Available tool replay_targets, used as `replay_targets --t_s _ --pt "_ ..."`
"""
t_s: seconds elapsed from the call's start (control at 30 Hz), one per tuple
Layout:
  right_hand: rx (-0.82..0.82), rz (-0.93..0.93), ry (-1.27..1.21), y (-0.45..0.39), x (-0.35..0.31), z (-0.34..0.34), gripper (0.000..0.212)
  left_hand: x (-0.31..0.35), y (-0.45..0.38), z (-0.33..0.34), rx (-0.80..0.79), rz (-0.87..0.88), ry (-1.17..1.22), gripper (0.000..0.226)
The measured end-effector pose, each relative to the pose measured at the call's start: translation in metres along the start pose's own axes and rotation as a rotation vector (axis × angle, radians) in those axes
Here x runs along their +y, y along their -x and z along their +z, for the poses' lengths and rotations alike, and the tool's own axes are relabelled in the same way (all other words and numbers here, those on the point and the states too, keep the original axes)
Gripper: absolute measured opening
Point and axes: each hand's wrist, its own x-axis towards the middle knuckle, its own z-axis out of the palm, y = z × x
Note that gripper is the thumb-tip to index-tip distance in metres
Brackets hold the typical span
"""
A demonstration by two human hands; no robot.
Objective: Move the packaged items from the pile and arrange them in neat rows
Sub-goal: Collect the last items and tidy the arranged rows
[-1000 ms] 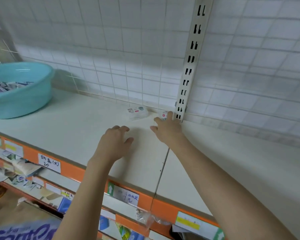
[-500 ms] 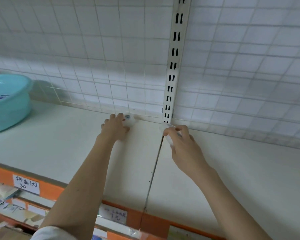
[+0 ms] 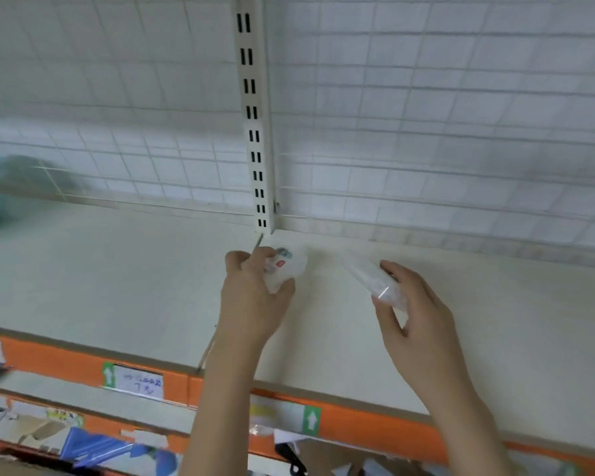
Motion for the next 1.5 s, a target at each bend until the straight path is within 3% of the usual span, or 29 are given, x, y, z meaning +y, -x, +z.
replay_targets --t_s 0.13,0.23,0.43,0.6,0.77,1.1,1.3,1.5 --pt "0.058 -0.024 -0.003 0.030 0.045 -0.072 0.045 0.064 0.060 0.047 0.015 0.145 0.075 0.032" --pt "0.048 -0.005 0.017 0.056 0.087 -0.134 0.052 0.111 0.102 0.086 -0.003 0.143 0.135 0.032" --pt "0.026 0.079 0.052 0.099 0.154 -0.237 0.053 0.196 0.179 0.152 -0.118 0.136 0.171 0.059" --pt "0.039 0.100 0.077 0.114 0.181 -0.284 0.042 0.244 0.200 0.174 -0.069 0.167 0.184 0.054" --pt "0.116 0.129 0.140 0.113 0.194 -0.313 0.037 0.269 0.200 0.188 -0.080 0.186 0.161 0.034" --pt "0.289 0.145 0.132 0.130 0.227 -0.392 0.034 0.342 0.219 0.243 0.010 0.429 0.096 0.040" --pt "0.336 0.095 0.130 0.148 0.283 -0.475 0.036 0.417 0.262 0.300 0.066 0.509 0.116 0.039" --pt "0.278 0.028 0.211 0.176 0.350 -0.587 0.040 0.511 0.340 0.368 -0.008 0.555 0.147 0.028"
